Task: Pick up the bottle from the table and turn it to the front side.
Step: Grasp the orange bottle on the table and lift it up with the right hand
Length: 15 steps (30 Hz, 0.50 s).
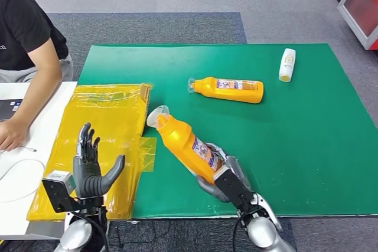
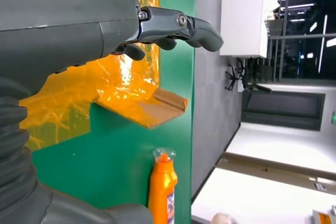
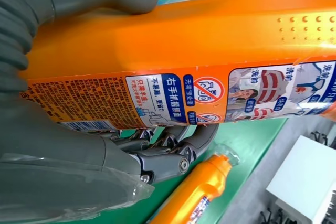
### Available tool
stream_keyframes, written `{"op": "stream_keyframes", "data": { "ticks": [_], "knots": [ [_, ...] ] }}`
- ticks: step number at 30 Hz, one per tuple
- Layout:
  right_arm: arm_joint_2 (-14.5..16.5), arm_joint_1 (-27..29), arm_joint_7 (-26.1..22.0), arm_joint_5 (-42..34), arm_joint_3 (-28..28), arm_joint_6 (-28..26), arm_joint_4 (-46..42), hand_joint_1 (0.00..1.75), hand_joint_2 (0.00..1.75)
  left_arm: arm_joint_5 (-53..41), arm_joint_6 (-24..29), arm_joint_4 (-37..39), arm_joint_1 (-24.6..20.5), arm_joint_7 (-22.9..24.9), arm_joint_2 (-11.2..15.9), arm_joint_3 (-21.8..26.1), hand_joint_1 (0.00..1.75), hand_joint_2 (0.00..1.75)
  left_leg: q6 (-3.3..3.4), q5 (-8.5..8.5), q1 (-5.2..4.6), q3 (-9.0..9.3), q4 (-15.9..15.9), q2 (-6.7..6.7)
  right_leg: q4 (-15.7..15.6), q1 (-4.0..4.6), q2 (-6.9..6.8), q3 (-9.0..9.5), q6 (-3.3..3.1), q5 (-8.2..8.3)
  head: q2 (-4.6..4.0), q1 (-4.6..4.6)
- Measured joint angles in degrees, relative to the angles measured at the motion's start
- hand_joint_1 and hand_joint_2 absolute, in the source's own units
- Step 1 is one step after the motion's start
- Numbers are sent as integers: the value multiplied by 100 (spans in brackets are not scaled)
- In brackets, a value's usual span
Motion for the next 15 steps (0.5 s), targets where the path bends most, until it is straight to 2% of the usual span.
{"op": "stream_keyframes", "data": {
  "ticks": [6,15],
  "knots": [
    [17,-74,-69,-62,82,-90,14,175,175,35,-66,0,-60,7,27,-158,0,175,0,0,0,-2,0,0,0,0,0,-2,0,0,0,-1],
    [82,-411,-317,-42,304,-283,14,175,175,875,-720,0,-277,380,73,-404,0,175,-2,3,0,-4,0,0,0,0,0,-5,1,2,0,-1]
  ]
}}
